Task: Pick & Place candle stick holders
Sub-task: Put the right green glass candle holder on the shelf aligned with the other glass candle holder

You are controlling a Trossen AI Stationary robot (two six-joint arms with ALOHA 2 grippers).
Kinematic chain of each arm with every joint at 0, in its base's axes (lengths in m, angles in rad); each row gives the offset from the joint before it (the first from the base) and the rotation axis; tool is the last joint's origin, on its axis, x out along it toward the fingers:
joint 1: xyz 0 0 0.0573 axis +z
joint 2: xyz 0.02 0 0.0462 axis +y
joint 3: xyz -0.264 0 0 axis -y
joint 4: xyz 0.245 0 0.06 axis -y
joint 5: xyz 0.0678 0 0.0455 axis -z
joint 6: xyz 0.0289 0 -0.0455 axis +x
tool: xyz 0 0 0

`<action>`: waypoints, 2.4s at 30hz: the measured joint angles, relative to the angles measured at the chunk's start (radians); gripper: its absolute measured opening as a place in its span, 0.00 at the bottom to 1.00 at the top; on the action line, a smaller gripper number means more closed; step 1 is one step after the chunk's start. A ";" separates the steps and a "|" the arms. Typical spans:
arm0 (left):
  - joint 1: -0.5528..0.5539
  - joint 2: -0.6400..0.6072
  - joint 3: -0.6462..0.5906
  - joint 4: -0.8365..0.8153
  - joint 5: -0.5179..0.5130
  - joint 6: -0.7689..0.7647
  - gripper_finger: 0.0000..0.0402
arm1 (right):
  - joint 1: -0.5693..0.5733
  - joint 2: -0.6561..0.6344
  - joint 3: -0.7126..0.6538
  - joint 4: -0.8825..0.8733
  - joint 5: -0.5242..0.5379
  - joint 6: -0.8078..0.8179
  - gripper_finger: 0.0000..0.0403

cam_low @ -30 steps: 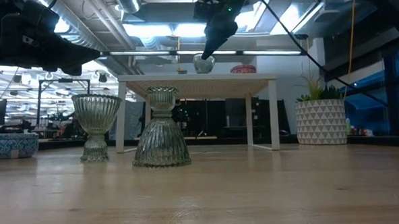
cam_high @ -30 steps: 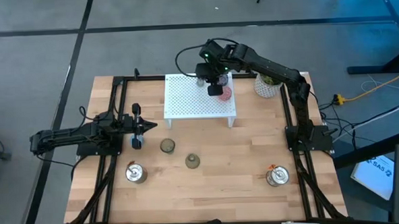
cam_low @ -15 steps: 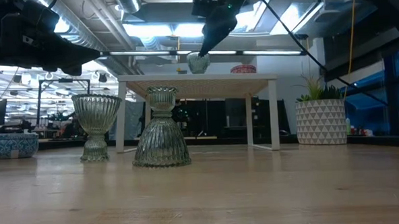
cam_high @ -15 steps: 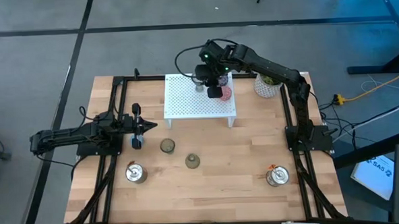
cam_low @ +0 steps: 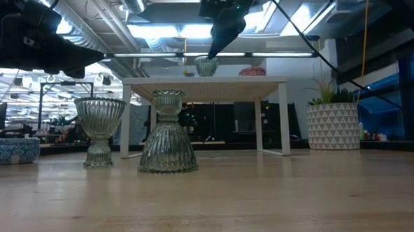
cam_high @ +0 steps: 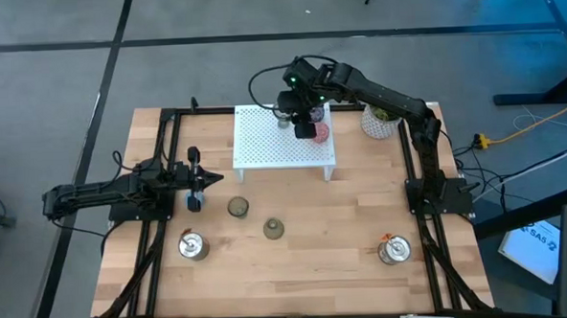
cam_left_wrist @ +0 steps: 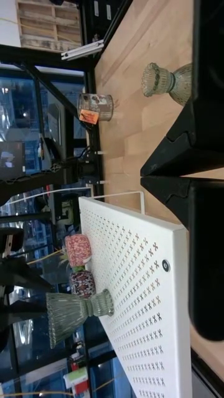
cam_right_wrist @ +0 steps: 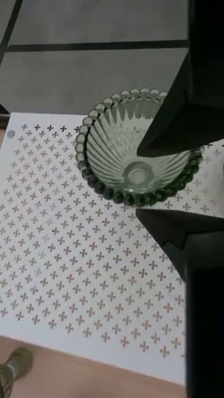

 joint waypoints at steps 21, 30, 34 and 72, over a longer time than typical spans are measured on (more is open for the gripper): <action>0.000 0.000 0.000 0.000 0.000 0.000 0.00 | 0.151 -0.086 0.001 -0.017 -0.005 0.121 0.55; 0.000 0.000 0.000 0.000 0.000 0.000 0.00 | 0.320 -0.086 0.001 -0.086 -0.008 0.262 0.57; 0.000 0.000 0.000 0.000 0.000 0.000 0.00 | 0.387 -0.085 0.001 -0.086 -0.018 0.345 0.57; 0.000 0.012 -0.001 -0.005 0.000 0.000 0.00 | 0.628 0.053 0.000 0.056 0.048 0.527 0.58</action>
